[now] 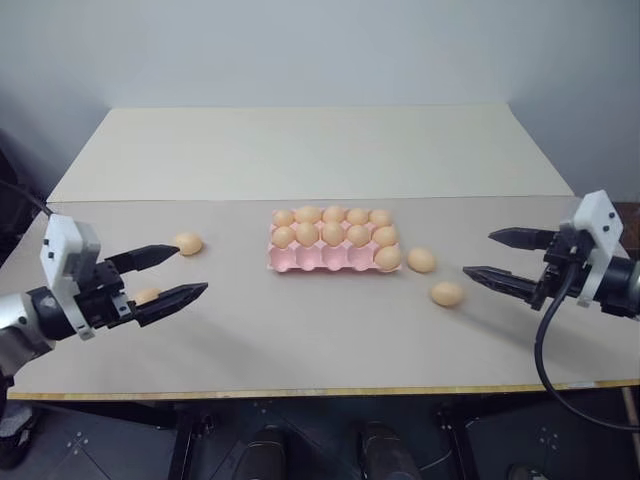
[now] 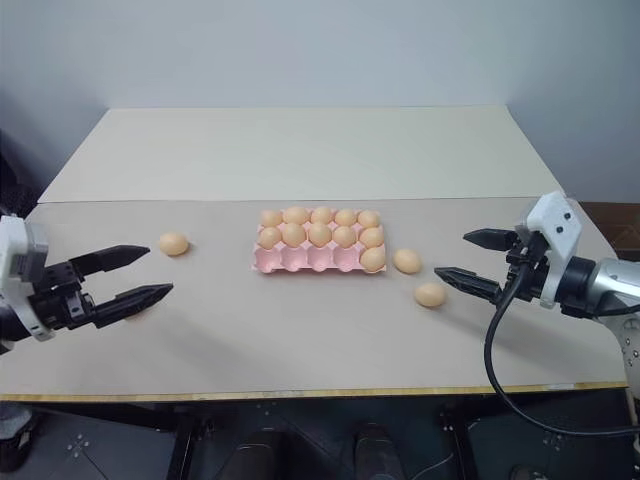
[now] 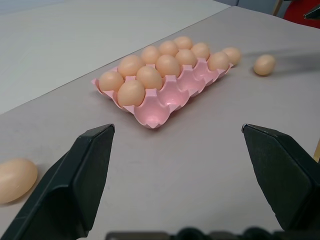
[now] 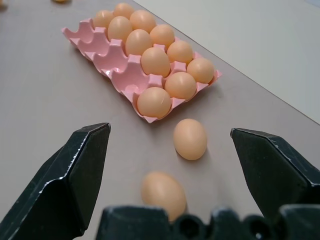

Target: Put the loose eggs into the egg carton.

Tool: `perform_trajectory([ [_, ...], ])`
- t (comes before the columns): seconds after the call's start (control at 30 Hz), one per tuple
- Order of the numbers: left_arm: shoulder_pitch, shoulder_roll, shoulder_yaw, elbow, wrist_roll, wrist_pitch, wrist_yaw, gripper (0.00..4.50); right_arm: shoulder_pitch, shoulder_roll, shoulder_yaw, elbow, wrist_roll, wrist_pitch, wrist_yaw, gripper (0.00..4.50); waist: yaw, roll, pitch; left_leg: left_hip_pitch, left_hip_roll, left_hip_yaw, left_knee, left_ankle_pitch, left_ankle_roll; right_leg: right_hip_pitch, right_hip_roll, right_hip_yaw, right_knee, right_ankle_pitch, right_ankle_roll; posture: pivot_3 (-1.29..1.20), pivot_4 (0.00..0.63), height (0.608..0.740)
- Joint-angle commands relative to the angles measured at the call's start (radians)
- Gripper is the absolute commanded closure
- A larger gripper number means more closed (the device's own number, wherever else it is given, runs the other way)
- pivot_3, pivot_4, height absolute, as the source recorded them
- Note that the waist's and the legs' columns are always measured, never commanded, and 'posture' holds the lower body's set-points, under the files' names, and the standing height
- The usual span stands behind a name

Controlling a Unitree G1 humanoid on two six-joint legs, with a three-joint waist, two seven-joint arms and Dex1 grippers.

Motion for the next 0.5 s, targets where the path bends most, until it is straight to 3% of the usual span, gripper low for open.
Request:
perform_trajectory([
  [0.03, -0.005, 0.006, 0.003, -0.009, 0.03, -0.037, 0.015, 0.05, -0.005, -0.009, -0.037, -0.024, 0.013, -0.002, -0.008, 0.0, 0.0, 0.0, 0.0, 0.0, 0.0, 0.0, 0.0, 0.0, 0.0, 0.0, 0.0, 0.0, 0.0, 0.0, 0.0, 0.0, 0.15, 0.74],
  [0.1, -0.04, -0.01, 0.016, -0.002, -0.018, 0.013, 0.072, 0.05, -0.006, -0.006, -0.036, -0.024, 0.014, 0.0, -0.011, 0.0, 0.001, 0.0, 0.0, 0.0, 0.0, 0.0, 0.0, 0.0, 0.0, 0.0, 0.0, 0.0, 0.0, 0.0, 0.0, 0.0, 0.15, 0.74],
  [0.33, -0.032, 0.065, 0.04, -0.002, -0.052, 0.023, -0.038, 0.05, 0.01, -0.026, 0.019, -0.018, -0.05, -0.066, 0.025, 0.0, 0.0, 0.0, 0.0, 0.0, 0.0, 0.0, 0.0, 0.0, 0.0, 0.0, 0.0, 0.0, 0.0, 0.0, 0.0, 0.0, 0.15, 0.74],
  [0.5, -0.028, 0.074, 0.034, -0.007, -0.069, 0.024, -0.058, 0.05, 0.013, -0.041, 0.154, 0.029, -0.208, -0.217, 0.061, 0.0, -0.003, 0.0, 0.0, 0.0, 0.0, 0.001, 0.0, 0.0, 0.0, 0.0, 0.0, 0.0, 0.0, 0.0, 0.0, 0.0, 0.15, 0.74],
])
